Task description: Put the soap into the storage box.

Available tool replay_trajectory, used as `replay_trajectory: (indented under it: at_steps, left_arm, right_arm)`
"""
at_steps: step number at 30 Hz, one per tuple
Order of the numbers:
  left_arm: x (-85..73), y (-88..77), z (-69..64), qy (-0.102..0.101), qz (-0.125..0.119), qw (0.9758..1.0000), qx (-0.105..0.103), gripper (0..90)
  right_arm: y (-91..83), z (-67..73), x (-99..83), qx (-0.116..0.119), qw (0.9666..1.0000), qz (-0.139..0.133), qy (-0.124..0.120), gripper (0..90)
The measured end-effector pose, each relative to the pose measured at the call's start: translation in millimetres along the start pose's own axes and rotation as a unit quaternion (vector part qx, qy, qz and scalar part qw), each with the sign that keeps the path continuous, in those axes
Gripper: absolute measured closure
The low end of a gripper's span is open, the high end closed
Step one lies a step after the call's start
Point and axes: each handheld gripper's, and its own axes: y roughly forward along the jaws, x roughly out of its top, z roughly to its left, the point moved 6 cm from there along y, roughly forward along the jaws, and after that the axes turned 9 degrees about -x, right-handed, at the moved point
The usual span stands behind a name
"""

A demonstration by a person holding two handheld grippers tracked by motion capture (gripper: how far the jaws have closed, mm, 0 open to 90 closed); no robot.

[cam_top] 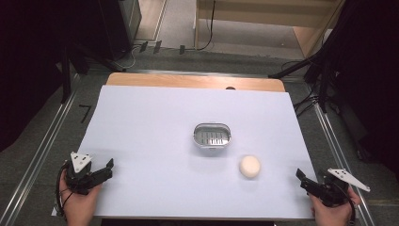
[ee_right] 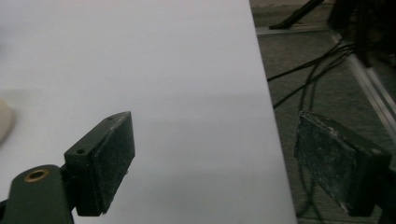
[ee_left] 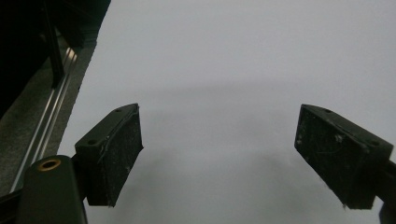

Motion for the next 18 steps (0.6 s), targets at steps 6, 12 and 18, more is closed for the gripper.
replay_trajectory:
  at_steps: [6, 12, 18]
  left_arm:
    - [0.0, 0.5, 0.1, -0.001, 0.002, 1.0000, -0.001, 16.0]
    - [0.0, 0.5, -0.1, -0.001, 0.002, 1.0000, -0.001, 16.0]
    - [0.0, 0.2, 0.0, 0.000, 0.001, 1.0000, -0.002, 16.0]
  right_arm:
    - [-2.0, 6.5, 3.7, -0.027, 0.9993, -0.019, -0.014, 24.1]
    - [-7.4, 27.7, 8.1, -0.006, 0.9994, -0.006, -0.034, 27.8]
    - [-8.2, 43.0, 13.5, 0.011, 0.9991, -0.002, -0.042, 35.8]
